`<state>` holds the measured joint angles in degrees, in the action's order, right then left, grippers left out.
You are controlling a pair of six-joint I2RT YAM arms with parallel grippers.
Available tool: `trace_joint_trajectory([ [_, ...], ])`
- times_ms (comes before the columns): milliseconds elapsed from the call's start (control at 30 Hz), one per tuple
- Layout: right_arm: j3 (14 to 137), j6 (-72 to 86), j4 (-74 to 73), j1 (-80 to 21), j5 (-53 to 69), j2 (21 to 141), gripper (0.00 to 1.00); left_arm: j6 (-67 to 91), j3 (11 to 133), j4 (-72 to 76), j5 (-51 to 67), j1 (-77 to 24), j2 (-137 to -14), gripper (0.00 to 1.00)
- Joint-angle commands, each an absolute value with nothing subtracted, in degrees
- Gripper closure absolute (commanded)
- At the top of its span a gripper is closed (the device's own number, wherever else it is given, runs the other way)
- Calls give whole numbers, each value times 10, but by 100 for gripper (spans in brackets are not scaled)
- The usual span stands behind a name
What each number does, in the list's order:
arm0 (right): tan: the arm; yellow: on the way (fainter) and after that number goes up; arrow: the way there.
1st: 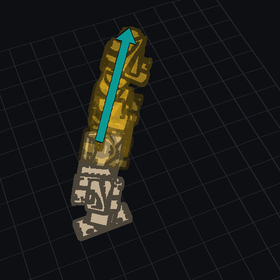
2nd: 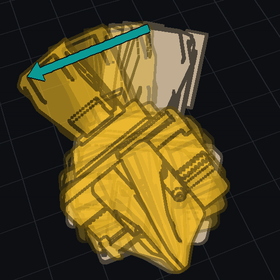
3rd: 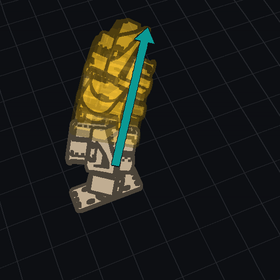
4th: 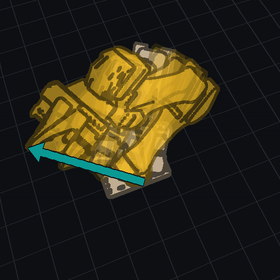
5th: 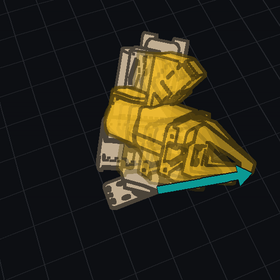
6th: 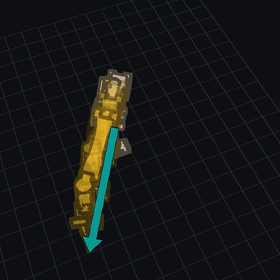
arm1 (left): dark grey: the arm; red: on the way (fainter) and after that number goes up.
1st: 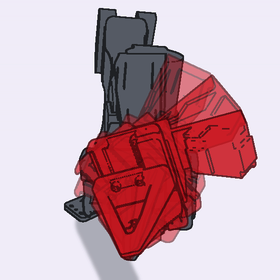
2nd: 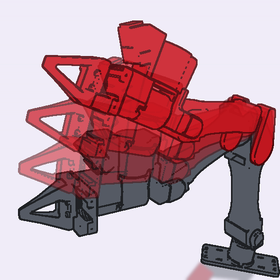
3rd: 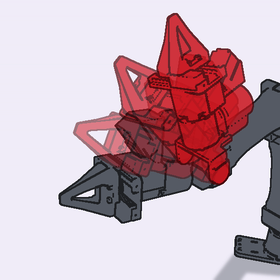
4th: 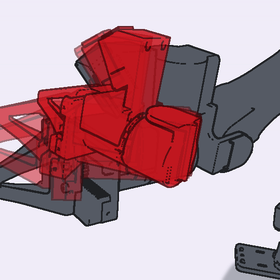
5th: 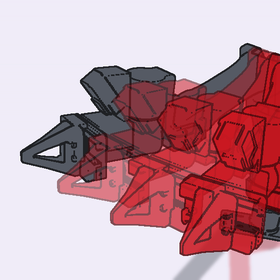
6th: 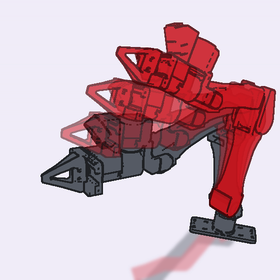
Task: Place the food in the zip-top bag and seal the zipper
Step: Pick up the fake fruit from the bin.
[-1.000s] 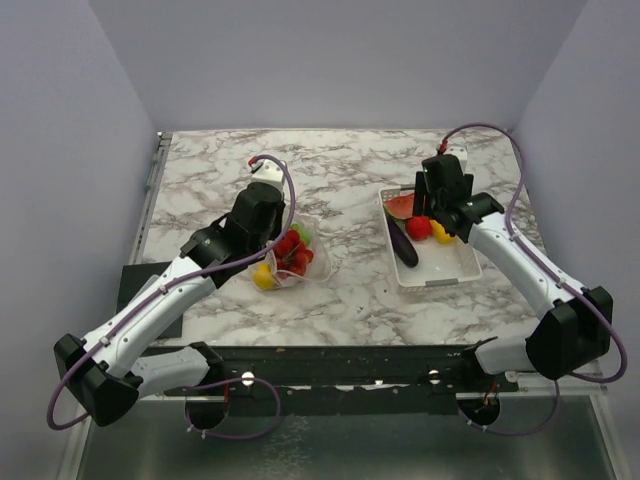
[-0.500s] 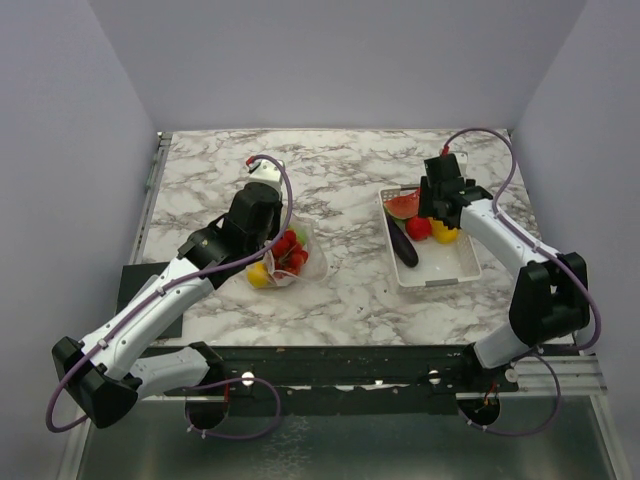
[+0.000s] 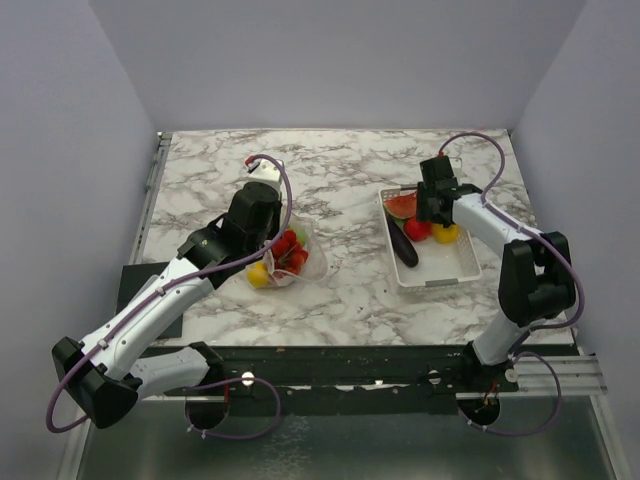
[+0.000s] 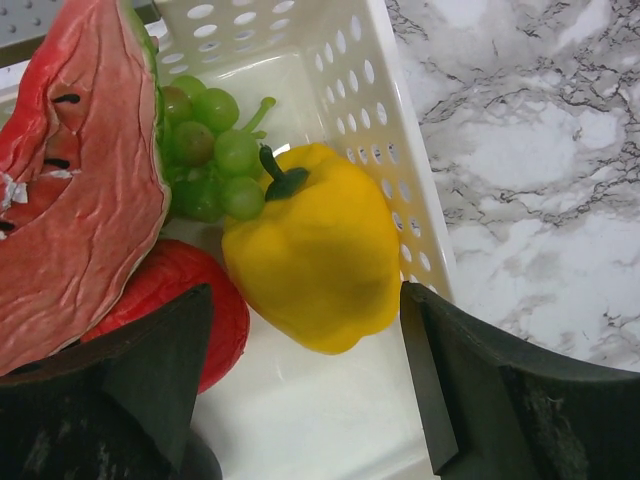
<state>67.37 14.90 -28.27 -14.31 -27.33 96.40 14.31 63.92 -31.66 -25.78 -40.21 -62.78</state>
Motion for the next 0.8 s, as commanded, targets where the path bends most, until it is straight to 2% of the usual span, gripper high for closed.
trace_joint_trajectory([
  [0, 696, 144, -269, -138, -278, 983, 19, 141, 635, -292, -244, -398, -613, 100],
  [600, 701, 145, -271, -130, -312, 1038, 18, 141, 635, -291, -239, -396, -613, 100],
  [667, 700, 147, -271, -130, -308, 1039, 24, 141, 635, -291, -239, -396, -613, 100],
  [700, 699, 147, -270, -130, -304, 1036, 30, 141, 635, -291, -240, -396, -613, 100],
  [767, 698, 147, -269, -130, -297, 1027, 49, 140, 635, -291, -240, -396, -613, 100],
])
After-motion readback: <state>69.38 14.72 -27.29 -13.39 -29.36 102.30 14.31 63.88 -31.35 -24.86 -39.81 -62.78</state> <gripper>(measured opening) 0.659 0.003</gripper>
